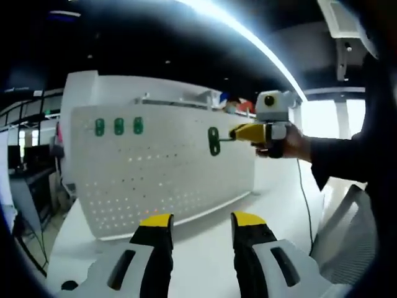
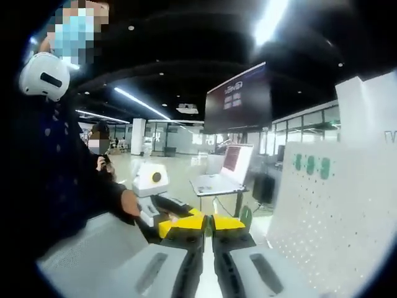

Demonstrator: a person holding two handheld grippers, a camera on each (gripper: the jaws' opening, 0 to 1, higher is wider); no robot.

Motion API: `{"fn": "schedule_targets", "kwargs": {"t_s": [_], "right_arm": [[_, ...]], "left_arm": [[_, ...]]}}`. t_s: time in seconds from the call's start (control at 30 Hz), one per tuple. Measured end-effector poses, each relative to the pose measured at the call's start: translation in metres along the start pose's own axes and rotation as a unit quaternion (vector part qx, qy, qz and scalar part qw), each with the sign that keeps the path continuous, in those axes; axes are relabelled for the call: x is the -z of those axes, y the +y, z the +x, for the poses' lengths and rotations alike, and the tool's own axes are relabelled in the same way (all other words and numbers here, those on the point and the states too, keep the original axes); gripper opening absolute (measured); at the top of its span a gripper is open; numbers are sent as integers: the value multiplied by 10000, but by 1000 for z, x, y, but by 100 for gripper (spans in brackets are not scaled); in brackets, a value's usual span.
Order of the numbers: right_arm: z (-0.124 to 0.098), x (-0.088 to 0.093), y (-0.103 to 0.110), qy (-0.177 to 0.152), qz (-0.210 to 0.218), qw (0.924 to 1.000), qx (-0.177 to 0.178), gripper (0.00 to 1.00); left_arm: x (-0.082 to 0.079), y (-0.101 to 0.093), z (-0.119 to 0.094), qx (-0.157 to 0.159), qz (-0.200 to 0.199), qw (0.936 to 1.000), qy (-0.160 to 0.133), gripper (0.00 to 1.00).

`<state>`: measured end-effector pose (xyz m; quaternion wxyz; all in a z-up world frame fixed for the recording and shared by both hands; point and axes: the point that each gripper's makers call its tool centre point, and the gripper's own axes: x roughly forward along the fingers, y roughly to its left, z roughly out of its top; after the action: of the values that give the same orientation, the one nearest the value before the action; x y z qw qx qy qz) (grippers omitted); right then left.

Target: Insert the hook assembly into the mounting plate slot until the hook locks in place.

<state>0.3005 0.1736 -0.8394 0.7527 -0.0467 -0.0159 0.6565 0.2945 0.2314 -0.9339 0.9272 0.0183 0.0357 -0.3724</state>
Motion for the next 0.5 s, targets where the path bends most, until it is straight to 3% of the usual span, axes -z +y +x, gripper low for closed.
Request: {"fn": "schedule_targets", "kwargs": {"t_s": [0.33, 0.5], "right_arm": [[2, -45, -62, -136, -385, 9981, 455, 1], [0, -53, -96, -117, -373, 9967, 715, 1]], "left_arm": [[3, -5, 1, 108, 14, 9999, 58, 37], [2, -4, 1, 83, 4, 10000, 41, 37]]}}
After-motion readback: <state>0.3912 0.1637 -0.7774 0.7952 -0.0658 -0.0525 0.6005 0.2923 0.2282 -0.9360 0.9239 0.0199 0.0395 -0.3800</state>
